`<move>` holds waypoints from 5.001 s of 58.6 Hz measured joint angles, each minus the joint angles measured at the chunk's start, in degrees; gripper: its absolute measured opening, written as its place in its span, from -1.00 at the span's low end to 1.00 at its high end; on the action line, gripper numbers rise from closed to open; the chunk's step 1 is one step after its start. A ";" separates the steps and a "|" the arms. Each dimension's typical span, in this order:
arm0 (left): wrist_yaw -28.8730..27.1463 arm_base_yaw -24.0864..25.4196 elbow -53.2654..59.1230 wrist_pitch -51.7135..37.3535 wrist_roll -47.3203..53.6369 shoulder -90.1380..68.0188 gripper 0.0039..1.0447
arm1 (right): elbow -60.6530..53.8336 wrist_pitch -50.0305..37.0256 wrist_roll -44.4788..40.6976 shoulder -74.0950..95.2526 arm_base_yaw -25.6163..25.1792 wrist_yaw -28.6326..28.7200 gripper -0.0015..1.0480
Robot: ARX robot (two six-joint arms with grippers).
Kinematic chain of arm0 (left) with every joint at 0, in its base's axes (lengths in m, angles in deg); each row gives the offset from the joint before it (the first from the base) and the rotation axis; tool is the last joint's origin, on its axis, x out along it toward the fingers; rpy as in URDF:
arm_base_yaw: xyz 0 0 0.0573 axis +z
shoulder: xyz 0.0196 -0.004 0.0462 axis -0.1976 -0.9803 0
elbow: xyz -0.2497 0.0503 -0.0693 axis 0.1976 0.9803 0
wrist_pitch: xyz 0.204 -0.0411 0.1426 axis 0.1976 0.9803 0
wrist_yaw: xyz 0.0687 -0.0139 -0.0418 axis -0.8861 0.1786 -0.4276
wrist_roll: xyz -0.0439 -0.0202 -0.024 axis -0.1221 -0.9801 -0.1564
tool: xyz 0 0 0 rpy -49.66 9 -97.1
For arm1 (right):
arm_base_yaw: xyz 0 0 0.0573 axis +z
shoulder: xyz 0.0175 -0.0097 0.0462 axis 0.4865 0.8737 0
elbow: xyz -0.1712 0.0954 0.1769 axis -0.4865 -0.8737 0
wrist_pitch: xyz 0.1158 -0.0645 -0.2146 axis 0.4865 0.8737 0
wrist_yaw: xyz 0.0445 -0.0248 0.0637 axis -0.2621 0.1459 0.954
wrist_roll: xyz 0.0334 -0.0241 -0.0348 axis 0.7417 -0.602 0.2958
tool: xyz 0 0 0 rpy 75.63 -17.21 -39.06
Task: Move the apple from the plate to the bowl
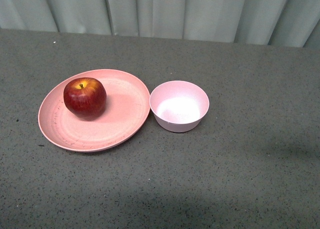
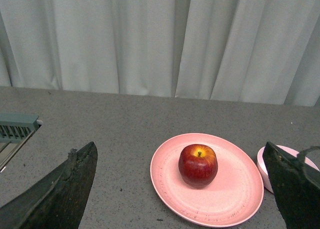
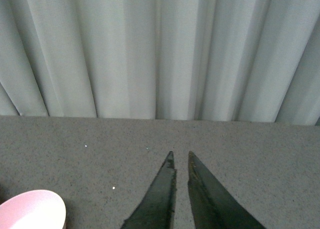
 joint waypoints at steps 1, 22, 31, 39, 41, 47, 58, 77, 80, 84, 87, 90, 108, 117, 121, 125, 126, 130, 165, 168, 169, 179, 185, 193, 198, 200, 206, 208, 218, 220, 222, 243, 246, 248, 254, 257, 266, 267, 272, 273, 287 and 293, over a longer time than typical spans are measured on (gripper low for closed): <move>0.00 0.00 0.00 0.00 0.00 0.00 0.88 | -0.33 0.17 0.00 -0.48 -0.17 0.17 -0.90; 0.00 0.00 0.00 0.00 0.00 0.00 0.88 | -8.15 9.84 -0.20 -18.12 -5.60 5.57 -0.98; 0.00 0.00 0.00 0.00 0.00 0.00 0.88 | -10.49 17.59 -0.20 -28.33 -10.03 11.19 -0.98; 0.00 0.00 0.00 0.00 0.00 0.00 0.88 | -11.72 24.94 -0.17 -37.07 -11.98 11.87 -0.98; 0.00 0.00 0.00 0.00 0.00 0.00 0.88 | -11.91 26.80 -0.17 -39.19 -11.98 11.87 -0.98; 0.00 0.00 0.00 0.00 0.00 0.00 0.88 | -12.13 31.10 -0.17 -44.04 -12.02 11.87 -0.98; 0.00 0.00 0.00 0.00 0.00 0.00 0.88 | -12.15 38.51 -0.17 -52.11 -12.02 11.87 -0.98; 0.00 0.00 0.00 0.00 0.00 0.00 0.88 | -12.15 47.80 -0.17 -61.68 -12.02 11.87 -0.98; 0.00 0.00 0.00 0.00 0.00 0.00 0.88 | -12.15 49.20 -0.17 -63.08 -12.02 11.87 -0.98; 0.00 0.00 0.00 0.00 0.00 0.00 0.88 | -12.15 50.99 -0.17 -64.92 -12.02 11.89 -0.98; 0.00 0.00 0.00 0.00 0.00 0.00 0.88 | -12.15 51.84 -0.17 -65.75 -12.02 11.89 -0.98; 0.00 0.00 0.00 0.00 0.00 0.00 0.88 | -12.15 52.63 -0.17 -66.53 -12.02 11.89 -0.98; 0.00 0.00 0.00 0.00 0.00 0.00 0.88 | -12.13 64.83 -0.20 -78.31 -12.02 11.98 -0.98; 0.00 0.00 0.00 0.00 0.00 0.00 0.88 | -12.13 65.09 -0.22 -78.60 -12.02 12.02 -0.78; 0.02 0.00 0.00 0.00 0.00 0.00 0.88 | -12.13 65.09 -0.22 -78.62 -12.02 12.02 -0.54; 0.00 0.00 0.00 0.00 0.00 0.00 0.88 | -12.13 65.09 -0.22 -78.66 -12.02 12.02 -0.33; 0.00 0.00 0.00 0.00 0.00 0.00 0.88 | -12.13 65.09 -0.22 -78.66 -12.02 12.02 -0.27; 0.00 0.00 0.00 0.00 0.00 0.00 0.88 | -12.13 65.09 -0.22 -78.66 -12.02 12.02 -0.06; -5.22 0.13 -10.49 -26.67 -7.91 -48.13 0.88 | -12.13 65.11 -0.20 -78.66 -12.02 12.02 0.82; -2.62 0.11 -14.47 -32.83 -7.37 -59.19 0.88 | -12.13 65.11 -0.20 -78.66 -12.02 12.02 0.82; -1.88 0.09 -15.65 -33.59 -7.37 -62.03 0.88 | -12.13 65.11 -0.20 -78.66 -12.02 12.02 0.82; -0.09 -1.36 -28.28 -33.88 -6.80 -83.82 0.88 | -12.13 65.11 -0.20 -78.66 -12.02 12.02 0.82; 0.83 -2.75 -37.73 -28.55 -7.58 -93.55 0.88 | -12.13 65.11 -0.20 -78.66 -12.02 12.02 0.82; 3.78 -4.61 -46.73 -20.70 -8.59 -102.07 0.88 | -12.13 65.11 -0.20 -78.66 -12.02 12.02 0.82; 4.39 -5.31 -49.77 -18.01 -8.39 -105.02 0.88 | -12.13 65.11 -0.20 -78.66 -12.02 12.02 0.82; 4.55 -5.55 -50.93 -17.00 -8.28 -106.20 0.88 | -12.13 65.11 -0.20 -78.66 -12.02 12.02 0.82; 4.68 -5.99 -52.89 -15.19 -7.37 -108.52 0.88 | -12.13 65.11 -0.20 -78.66 -12.02 12.02 0.82; 4.76 -6.08 -53.16 -14.80 -7.10 -108.91 0.88 | -12.13 65.11 -0.20 -78.66 -12.02 12.02 0.82; 5.75 -6.32 -53.40 -12.96 -5.68 -110.16 0.88 | -12.13 65.11 -0.20 -78.66 -12.02 12.02 0.82; 6.01 -6.36 -53.40 -12.81 -5.46 -110.29 0.88 | -12.13 65.11 -0.20 -78.66 -12.02 12.02 0.82; 6.43 -6.38 -53.40 -12.22 -5.18 -110.55 0.88 | -12.13 65.11 -0.20 -78.66 -12.02 12.02 0.82; 6.27 -6.67 -53.13 -11.15 -3.65 -113.79 0.88 | -12.13 65.11 -0.20 -78.66 -12.02 12.02 0.82; 6.10 -6.67 -53.07 -11.15 -3.63 -114.01 0.88 | -12.13 65.11 -0.20 -78.66 -12.02 12.02 0.82; 6.32 -6.67 -53.02 -11.15 -3.63 -114.14 0.88 | -12.13 65.11 -0.20 -78.66 -12.02 12.02 0.82; 6.60 -6.71 -52.76 -11.15 -3.28 -114.18 0.77 | -12.13 65.11 -0.20 -78.66 -12.02 12.02 0.82; 6.71 -6.82 -52.70 -11.19 -3.26 -114.18 0.56 | -12.13 65.11 -0.20 -78.66 -12.02 12.02 0.82; 6.95 -7.23 -52.37 -11.58 -3.02 -113.83 0.21 | -12.13 65.11 -0.20 -78.66 -12.02 12.02 0.82; 6.95 -7.28 -52.30 -11.56 -3.02 -113.79 0.20 | -12.13 65.11 -0.20 -78.66 -12.02 12.02 0.82; 7.28 -7.82 -51.84 -11.54 -3.02 -113.07 0.18 | -12.13 65.11 -0.20 -78.66 -12.02 12.02 0.82; 7.28 -7.93 -51.80 -11.52 -3.02 -112.96 0.18 | -12.13 65.11 -0.20 -78.66 -12.02 12.02 0.82; 8.24 -14.47 -53.75 -10.71 -4.09 -109.63 0.16 | -12.13 65.11 -0.20 -78.66 -12.02 12.02 0.82; 8.35 -17.51 -55.34 -10.71 -5.14 -109.20 0.16 | -12.13 65.11 -0.20 -78.66 -12.02 12.02 0.82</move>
